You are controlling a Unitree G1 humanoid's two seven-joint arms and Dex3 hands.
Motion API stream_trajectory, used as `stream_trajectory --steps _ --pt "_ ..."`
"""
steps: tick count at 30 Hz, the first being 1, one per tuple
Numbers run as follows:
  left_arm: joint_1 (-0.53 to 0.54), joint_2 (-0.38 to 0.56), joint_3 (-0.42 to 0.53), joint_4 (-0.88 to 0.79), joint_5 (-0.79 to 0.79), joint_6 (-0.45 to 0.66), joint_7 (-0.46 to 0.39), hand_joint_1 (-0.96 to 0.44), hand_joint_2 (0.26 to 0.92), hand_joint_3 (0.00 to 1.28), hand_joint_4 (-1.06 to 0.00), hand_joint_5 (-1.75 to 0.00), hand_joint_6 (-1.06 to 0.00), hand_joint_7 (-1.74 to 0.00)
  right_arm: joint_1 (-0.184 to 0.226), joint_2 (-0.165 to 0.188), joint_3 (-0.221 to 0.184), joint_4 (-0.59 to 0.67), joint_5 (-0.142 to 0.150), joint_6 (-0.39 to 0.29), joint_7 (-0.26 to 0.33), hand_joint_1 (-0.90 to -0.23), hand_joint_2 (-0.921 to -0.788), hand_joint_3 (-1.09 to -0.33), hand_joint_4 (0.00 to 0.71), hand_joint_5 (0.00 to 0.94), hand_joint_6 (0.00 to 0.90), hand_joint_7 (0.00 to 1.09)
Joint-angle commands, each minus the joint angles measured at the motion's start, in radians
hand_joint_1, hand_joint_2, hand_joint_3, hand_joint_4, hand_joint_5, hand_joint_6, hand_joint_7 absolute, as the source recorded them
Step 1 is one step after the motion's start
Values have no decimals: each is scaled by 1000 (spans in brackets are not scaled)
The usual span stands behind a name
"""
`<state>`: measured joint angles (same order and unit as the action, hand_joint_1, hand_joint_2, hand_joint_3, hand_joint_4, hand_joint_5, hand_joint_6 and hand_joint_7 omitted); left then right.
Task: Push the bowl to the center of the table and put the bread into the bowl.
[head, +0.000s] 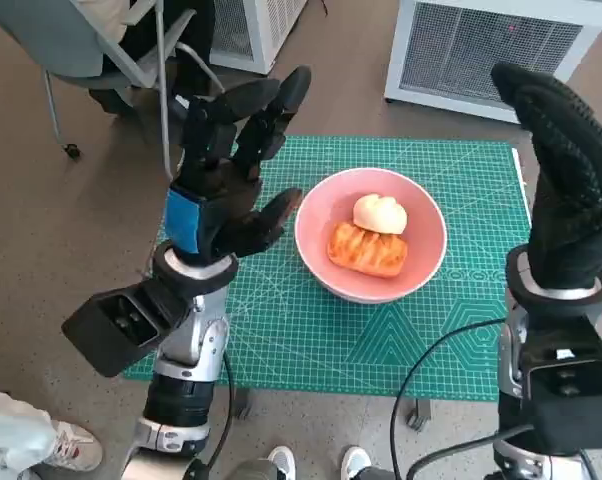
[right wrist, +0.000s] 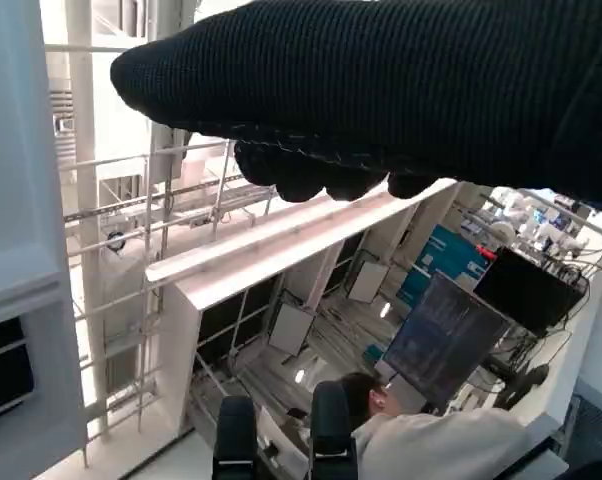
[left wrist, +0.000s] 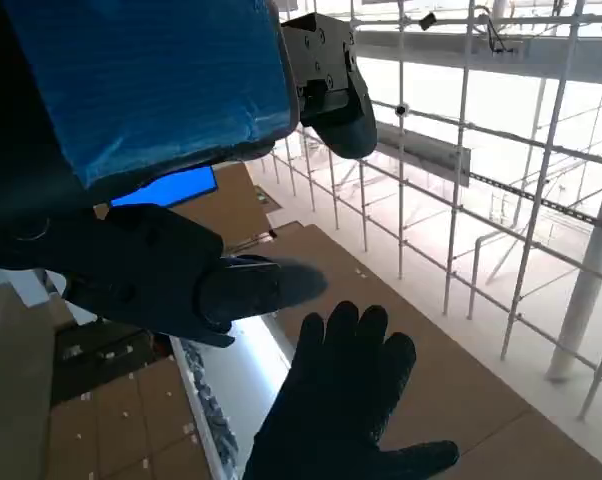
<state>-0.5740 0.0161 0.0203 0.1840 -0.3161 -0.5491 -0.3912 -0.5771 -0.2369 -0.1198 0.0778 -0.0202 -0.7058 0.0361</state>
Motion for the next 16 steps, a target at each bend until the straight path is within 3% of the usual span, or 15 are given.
stream_trajectory --steps 1,8,16 --pt "13 -4 4 2 7 -17 -6 -415 920 419 -18 -596 1 -946 21 -4 1 -8 12 10 15 -414 -921 -522 417 0 94 674" --pt "20 -3 2 -3 13 -22 -4 -401 917 421 0 -632 1 -942 32 1 4 -7 22 3 20 -412 -921 -521 414 0 94 673" --pt "39 1 -3 -45 8 0 0 -394 913 430 1 -635 1 -949 52 8 9 -22 53 2 37 -410 -921 -520 408 0 95 672"
